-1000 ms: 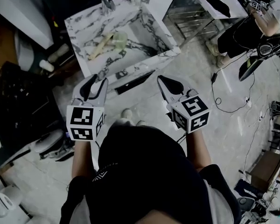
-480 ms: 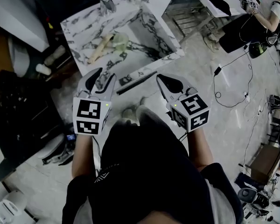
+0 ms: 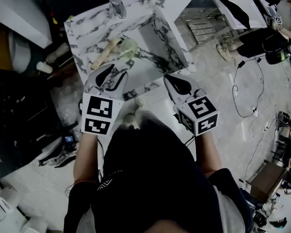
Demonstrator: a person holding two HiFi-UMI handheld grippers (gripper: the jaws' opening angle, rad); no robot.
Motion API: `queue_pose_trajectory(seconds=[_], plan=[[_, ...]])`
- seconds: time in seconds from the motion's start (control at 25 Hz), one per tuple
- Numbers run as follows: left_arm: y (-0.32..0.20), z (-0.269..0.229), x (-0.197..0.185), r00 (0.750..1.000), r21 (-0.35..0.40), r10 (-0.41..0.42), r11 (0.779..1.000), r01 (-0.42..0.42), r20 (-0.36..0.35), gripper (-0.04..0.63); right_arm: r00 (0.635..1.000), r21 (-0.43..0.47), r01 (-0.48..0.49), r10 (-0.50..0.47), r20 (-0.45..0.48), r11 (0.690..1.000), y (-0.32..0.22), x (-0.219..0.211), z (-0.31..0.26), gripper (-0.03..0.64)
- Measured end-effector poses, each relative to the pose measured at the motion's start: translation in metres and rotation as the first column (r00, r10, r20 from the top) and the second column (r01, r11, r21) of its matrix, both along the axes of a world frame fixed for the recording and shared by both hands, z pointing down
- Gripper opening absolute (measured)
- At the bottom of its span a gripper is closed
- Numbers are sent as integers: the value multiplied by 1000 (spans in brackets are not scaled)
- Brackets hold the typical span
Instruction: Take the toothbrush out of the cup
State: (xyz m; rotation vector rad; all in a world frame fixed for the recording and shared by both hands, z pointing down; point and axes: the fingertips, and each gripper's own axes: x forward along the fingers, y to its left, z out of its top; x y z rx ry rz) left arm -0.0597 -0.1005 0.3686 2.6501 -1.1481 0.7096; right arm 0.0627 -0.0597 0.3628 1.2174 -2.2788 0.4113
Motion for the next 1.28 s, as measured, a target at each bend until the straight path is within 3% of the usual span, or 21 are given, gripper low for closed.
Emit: queue_pose_trajectory(seconds=[0.68,1.28], plan=[[-79,65,28,978,-128,-41,989,69,205,176,981,-74,194,-193,26,978,-100,10,28,3],[-109,120,38,955,-215,-20,973,87,296,158,958,-152,285,-280,54,946,-128,9,58,3]])
